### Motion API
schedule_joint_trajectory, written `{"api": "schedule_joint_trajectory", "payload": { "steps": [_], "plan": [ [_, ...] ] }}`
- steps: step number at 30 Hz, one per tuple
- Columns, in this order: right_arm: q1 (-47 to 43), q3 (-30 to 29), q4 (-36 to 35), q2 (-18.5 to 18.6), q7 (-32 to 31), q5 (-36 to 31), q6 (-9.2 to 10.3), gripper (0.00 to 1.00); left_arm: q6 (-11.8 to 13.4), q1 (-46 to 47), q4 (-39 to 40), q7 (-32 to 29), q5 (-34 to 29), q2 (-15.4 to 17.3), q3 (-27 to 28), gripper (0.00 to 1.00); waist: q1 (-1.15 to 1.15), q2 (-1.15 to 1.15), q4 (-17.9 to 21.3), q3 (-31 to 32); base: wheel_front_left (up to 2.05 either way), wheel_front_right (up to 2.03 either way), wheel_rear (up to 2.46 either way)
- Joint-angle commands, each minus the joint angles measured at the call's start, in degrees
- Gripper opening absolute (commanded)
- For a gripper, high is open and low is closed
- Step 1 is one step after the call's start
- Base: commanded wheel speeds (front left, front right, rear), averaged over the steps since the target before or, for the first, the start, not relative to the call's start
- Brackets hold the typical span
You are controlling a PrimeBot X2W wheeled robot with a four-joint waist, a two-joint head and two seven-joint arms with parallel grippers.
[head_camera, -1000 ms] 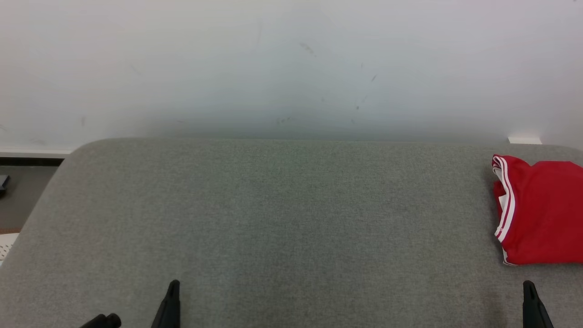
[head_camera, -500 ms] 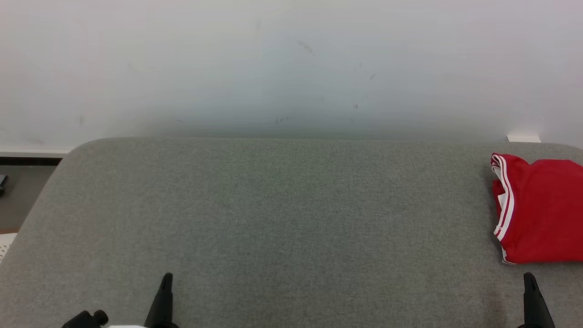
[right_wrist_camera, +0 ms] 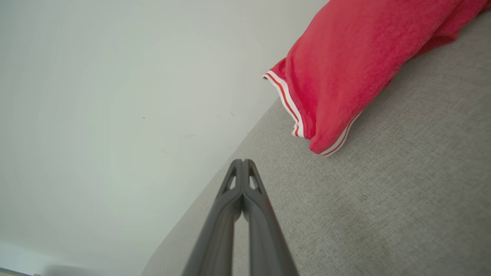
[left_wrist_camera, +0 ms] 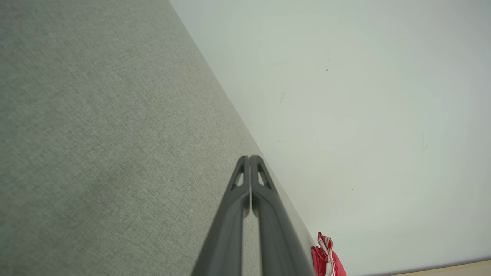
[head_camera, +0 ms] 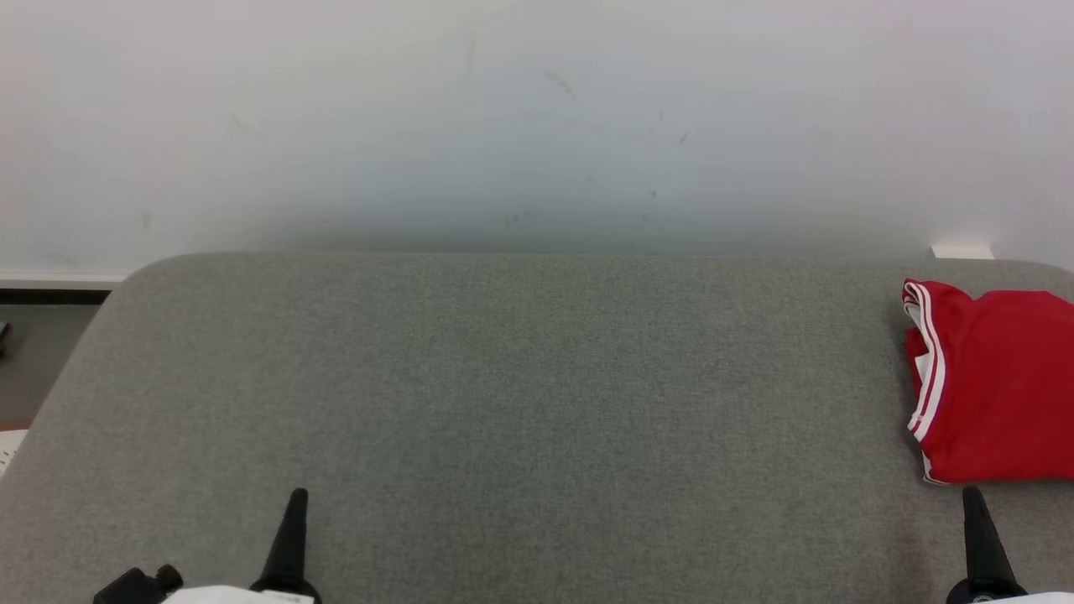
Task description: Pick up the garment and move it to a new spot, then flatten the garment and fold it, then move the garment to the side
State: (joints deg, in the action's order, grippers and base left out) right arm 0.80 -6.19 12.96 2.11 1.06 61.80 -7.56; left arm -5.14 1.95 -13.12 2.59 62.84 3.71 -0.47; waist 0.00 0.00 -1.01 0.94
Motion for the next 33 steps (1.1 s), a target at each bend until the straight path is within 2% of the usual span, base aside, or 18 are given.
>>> {"api": "schedule_joint_trajectory", "payload": {
  "steps": [1, 33],
  "plan": [
    [1.3, -0.3, -0.2, 0.7, -0.5, 2.1, 0.07, 0.00, -0.4, 1.1, 0.3, -0.5, 2.3, 0.5, 0.5, 0.00, 0.00, 0.00, 0.0, 0.0, 0.00, 0.00, 0.00],
    [4.2, -0.5, 0.8, 0.9, -4.7, 18.6, 0.11, 0.00, -1.4, 3.3, -0.2, -4.5, 19.2, 0.8, 3.1, 0.00, 0.00, 0.00, 0.5, -0.5, 0.00, 0.00, 0.00]
  ]
}}
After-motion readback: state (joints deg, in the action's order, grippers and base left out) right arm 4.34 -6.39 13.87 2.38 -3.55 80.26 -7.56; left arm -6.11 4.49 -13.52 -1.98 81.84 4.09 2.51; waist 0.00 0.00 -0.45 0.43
